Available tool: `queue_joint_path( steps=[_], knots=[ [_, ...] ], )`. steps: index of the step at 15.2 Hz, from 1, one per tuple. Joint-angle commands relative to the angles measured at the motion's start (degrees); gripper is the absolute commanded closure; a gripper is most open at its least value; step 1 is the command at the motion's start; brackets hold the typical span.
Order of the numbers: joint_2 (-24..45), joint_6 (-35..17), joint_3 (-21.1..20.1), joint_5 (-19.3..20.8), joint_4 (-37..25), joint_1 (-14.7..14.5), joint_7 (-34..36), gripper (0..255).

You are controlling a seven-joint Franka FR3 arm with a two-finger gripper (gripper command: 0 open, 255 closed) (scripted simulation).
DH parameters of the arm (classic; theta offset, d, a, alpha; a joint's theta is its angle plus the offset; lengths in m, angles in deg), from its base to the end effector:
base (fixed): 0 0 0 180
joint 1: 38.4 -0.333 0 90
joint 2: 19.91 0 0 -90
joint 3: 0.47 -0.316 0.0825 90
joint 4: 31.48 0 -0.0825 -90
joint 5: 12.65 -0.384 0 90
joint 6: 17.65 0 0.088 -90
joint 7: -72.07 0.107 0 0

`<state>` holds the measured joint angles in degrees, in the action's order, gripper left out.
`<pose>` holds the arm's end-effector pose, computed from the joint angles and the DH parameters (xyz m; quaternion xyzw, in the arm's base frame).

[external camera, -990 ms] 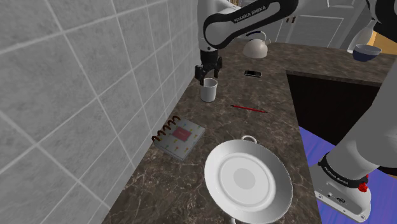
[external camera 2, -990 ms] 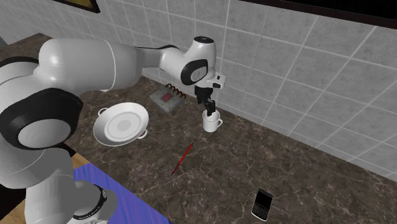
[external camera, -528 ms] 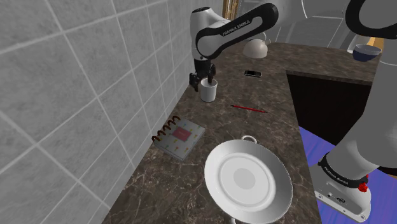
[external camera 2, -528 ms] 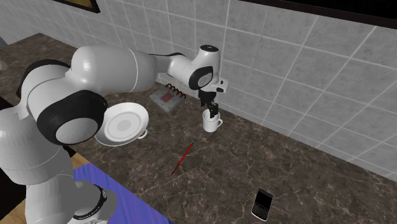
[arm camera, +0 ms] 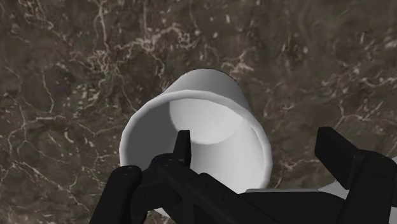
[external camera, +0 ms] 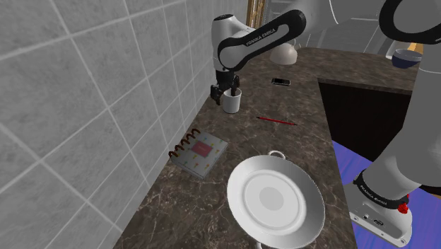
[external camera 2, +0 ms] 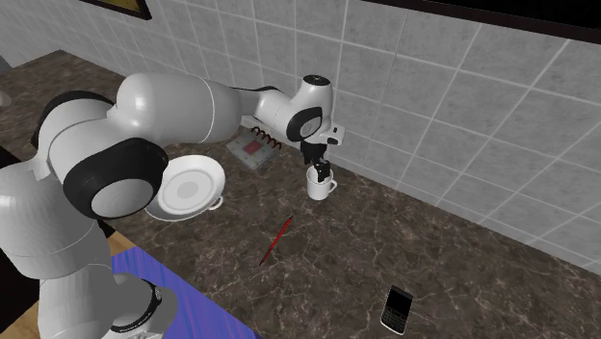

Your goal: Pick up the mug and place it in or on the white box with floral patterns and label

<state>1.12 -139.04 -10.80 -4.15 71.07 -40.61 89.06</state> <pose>0.6279 0.1241 0.3478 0.9994 -0.0045 -0.0070 0.0333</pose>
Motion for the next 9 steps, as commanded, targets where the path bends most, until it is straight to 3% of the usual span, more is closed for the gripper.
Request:
queue_joint_path(
  steps=[1, 2, 3, 9],
  knots=[
    [0.01, -0.01, 0.00, 0.00, 0.00, 0.00, 0.00, 0],
    [0.00, -0.01, 0.00, 0.00, 0.00, 0.00, 0.00, 0],
    [0.00, -0.01, 0.00, 0.00, 0.00, 0.00, 0.00, 255],
    [0.00, -0.01, 0.00, 0.00, 0.01, 0.00, 0.00, 255]
  ],
)
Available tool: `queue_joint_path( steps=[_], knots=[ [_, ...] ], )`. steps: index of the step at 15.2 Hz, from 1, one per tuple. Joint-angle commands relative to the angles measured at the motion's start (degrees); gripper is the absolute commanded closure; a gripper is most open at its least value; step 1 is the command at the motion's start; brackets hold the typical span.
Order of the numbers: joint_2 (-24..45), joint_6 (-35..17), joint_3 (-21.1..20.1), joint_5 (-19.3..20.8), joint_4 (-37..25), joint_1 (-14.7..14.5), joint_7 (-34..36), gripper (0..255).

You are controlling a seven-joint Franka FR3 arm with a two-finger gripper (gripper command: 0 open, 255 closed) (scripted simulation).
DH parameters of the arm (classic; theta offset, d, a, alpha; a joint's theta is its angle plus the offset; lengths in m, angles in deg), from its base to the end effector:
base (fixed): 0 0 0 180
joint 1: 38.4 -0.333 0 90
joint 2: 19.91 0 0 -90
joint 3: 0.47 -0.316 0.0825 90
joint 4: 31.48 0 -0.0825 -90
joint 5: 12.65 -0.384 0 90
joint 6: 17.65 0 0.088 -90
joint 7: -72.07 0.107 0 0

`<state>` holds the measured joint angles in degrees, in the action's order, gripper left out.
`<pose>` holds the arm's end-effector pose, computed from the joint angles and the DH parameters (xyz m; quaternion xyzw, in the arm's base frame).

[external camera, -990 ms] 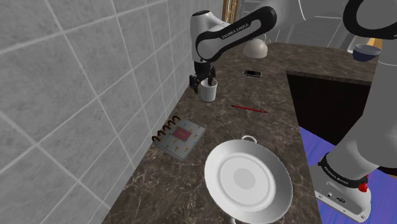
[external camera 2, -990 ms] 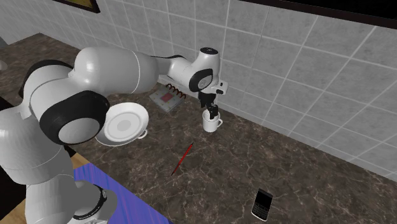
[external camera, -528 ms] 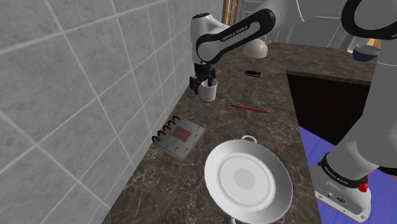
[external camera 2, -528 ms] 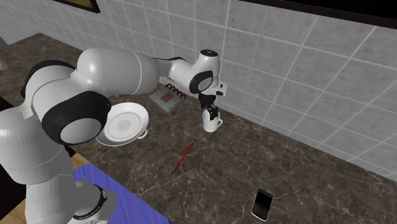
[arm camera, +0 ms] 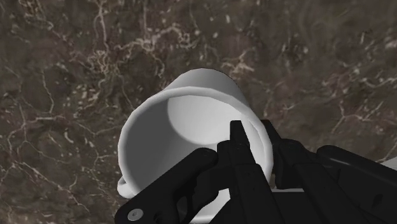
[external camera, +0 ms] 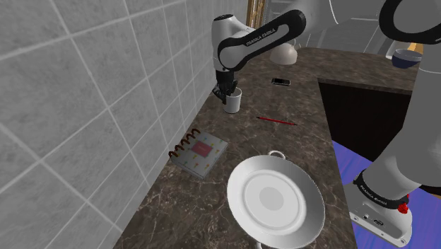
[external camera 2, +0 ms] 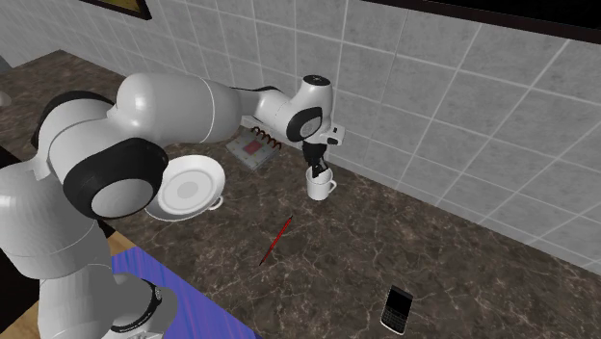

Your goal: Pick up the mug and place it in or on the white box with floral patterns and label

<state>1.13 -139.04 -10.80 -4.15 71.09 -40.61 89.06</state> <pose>0.6278 0.1241 0.3476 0.9994 -0.0045 -0.0072 0.0333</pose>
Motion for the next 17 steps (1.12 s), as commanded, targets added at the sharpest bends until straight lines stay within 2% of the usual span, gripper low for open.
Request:
queue_joint_path(
  steps=[1, 3, 17],
  knots=[
    [-0.01, 0.00, 0.00, 0.00, 0.00, 0.00, 0.00, 255],
    [0.00, 0.00, 0.00, 0.00, -0.02, 0.00, 0.00, 255],
    [-3.90, 9.29, -0.45, -1.26, -5.54, 0.16, -1.23, 255]
  ],
)
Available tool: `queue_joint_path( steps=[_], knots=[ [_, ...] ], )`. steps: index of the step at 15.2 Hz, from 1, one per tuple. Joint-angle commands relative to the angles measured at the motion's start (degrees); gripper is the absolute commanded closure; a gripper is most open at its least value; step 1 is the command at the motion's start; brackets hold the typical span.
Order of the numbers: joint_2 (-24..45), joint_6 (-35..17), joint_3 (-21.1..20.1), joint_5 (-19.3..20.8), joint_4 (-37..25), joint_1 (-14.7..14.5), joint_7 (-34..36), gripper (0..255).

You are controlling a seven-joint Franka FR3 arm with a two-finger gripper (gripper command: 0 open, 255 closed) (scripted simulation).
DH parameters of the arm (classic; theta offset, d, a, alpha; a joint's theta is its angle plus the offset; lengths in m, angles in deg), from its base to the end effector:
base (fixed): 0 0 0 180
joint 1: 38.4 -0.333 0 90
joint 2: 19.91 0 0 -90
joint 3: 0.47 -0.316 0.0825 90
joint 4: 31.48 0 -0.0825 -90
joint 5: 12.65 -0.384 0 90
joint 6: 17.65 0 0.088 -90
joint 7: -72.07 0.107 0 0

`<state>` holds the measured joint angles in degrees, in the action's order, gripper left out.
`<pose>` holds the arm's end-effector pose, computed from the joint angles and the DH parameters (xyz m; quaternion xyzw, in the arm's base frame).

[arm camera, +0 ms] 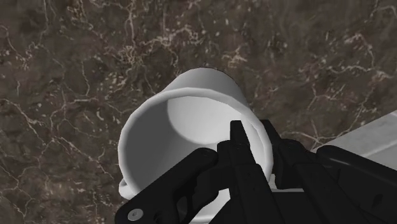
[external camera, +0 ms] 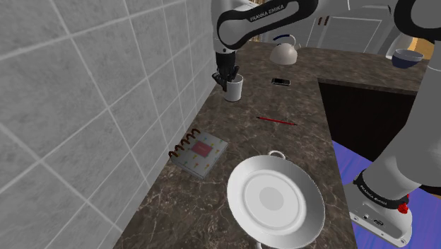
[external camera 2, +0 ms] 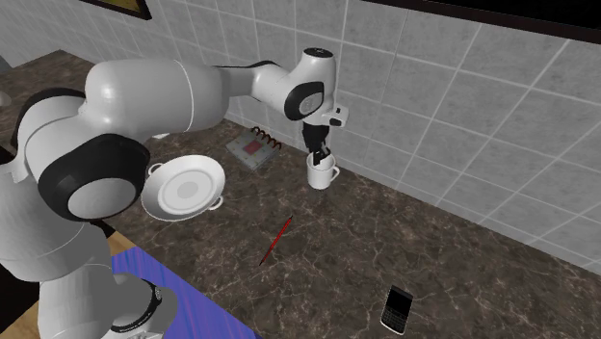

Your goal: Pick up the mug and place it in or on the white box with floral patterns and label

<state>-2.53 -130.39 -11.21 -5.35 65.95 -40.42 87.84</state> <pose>0.6283 0.1236 0.4167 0.9994 -0.0045 -0.0070 0.0332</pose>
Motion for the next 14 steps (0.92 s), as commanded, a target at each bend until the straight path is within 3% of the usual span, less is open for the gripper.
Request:
queue_joint_path(
  steps=[1, 9, 14],
  knots=[
    [-0.44, 1.33, -0.07, -0.14, -0.90, -0.04, -0.09, 255],
    [-1.61, 7.02, -0.21, -0.56, -5.46, -0.08, -0.64, 255],
    [-3.16, 7.53, -2.49, -0.50, -3.98, -3.80, 5.35, 255]
  ],
)
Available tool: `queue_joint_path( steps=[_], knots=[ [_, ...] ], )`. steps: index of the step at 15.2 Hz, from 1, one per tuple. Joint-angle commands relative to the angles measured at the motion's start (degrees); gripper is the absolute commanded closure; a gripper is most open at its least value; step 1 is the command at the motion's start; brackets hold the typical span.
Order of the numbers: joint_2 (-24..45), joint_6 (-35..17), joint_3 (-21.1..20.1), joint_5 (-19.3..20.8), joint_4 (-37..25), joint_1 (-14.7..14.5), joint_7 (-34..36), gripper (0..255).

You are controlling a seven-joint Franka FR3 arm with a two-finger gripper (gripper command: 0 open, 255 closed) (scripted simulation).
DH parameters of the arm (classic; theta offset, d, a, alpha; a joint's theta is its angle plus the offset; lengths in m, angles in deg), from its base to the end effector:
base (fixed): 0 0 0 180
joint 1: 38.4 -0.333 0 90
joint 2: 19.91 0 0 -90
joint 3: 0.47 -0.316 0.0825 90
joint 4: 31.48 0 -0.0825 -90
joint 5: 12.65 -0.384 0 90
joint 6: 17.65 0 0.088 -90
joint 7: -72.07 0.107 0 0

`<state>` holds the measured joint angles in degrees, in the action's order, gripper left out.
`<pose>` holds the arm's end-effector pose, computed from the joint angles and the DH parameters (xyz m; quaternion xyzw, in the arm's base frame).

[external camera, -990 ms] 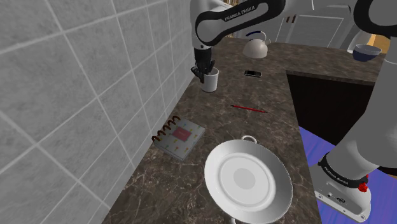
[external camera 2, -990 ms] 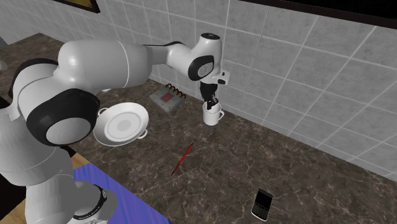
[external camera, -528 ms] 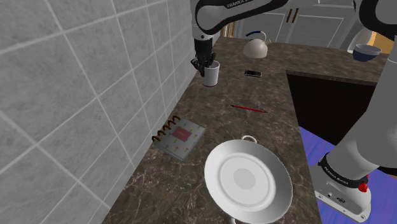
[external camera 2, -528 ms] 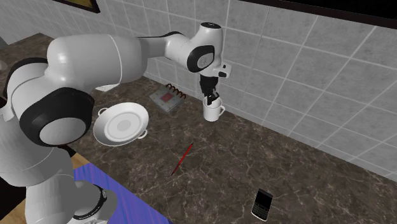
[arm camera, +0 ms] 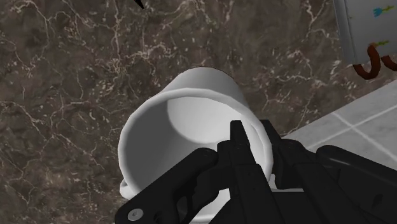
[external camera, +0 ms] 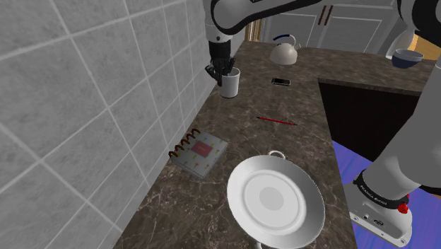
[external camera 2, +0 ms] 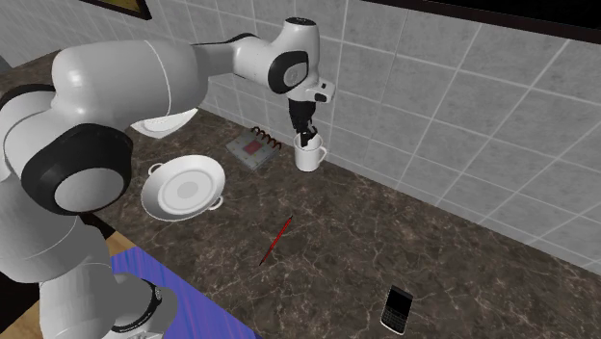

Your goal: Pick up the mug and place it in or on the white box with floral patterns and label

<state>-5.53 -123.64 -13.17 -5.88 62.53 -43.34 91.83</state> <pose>0.6082 0.1714 0.4687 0.9994 -0.0041 -0.0073 0.0332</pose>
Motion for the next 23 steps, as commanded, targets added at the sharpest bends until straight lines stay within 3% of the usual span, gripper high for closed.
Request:
queue_joint_path(
  steps=[1, 10, 18, 23],
  knots=[
    [-0.30, 0.96, -0.99, 0.06, -0.48, -1.64, 2.59, 255],
    [0.82, 3.41, -5.16, 0.85, -3.11, -8.91, 13.83, 255],
    [5.77, 7.25, -8.35, 2.75, -10.87, -16.42, 23.90, 255],
    [6.01, 4.31, -8.26, 2.91, -8.14, -16.39, 24.28, 255]
  ],
)
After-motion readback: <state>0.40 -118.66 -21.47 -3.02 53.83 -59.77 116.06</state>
